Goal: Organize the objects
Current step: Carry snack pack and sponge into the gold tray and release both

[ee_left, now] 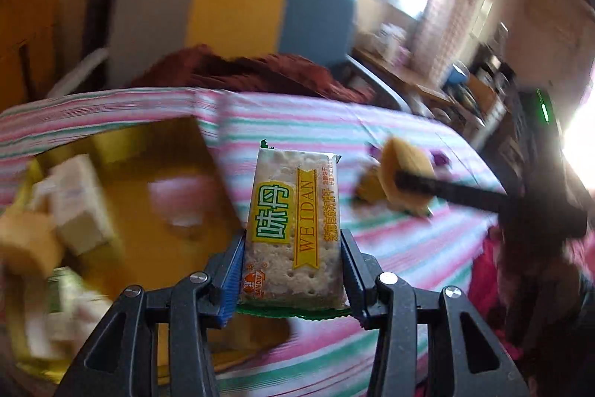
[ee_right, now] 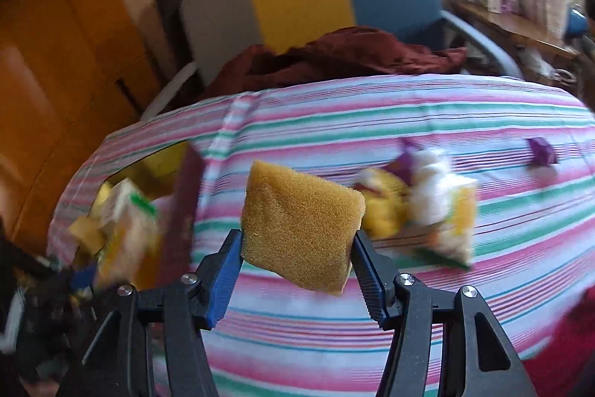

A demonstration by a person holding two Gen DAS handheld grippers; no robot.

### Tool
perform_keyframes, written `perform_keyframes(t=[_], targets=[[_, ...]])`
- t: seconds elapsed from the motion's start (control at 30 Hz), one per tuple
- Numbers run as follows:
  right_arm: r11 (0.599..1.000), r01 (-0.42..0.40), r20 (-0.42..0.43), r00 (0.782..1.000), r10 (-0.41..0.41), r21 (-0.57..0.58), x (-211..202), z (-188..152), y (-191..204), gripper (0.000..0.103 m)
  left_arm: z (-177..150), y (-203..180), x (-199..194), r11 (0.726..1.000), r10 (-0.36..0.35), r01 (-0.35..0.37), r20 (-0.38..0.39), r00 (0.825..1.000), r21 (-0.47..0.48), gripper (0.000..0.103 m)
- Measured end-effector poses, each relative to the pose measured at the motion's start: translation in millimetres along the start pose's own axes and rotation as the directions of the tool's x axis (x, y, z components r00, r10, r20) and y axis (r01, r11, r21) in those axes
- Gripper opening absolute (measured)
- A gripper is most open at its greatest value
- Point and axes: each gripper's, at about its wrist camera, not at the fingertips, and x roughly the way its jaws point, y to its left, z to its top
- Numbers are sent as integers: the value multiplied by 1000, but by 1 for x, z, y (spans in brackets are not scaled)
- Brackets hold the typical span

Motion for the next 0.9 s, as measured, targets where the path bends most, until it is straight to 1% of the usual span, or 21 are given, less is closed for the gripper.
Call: perform_keyframes(t=[0.1,0.23,0.3,0.4,0.57,0.67,0.8,0.9], targets=[[997,-62,-23,998,61,-45,5,-9,33,59,3,35,-22,996,58,-55,41,997,-72,47],[974,-155,-46,988,150,-162,7,-24,87,59,1,73,-35,982,110,-101,50,993,-162,47],[956,-188,-64,982,178,-225,9,-33,113,59,-1,87,-37,972,112,-100,44,993,-211,47],[934,-227,-99,973,207,-277,16,-44,139,59,-2,101,-37,958,100,-88,31,994,-274,47],[919,-253,-142,965,219,-304,25,-57,158,59,2,107,-25,937,43,-38,6,999,-348,47],[917,-256,-153,964,218,-306,28,-60,161,59,9,107,-19,932,28,-24,6,1000,-361,48],[920,-256,-155,963,218,-298,28,-59,157,59,15,111,-7,918,8,-16,-21,1000,-397,48],[921,-258,-159,963,219,-293,30,-57,155,59,21,112,4,912,10,-32,-56,998,-409,48]])
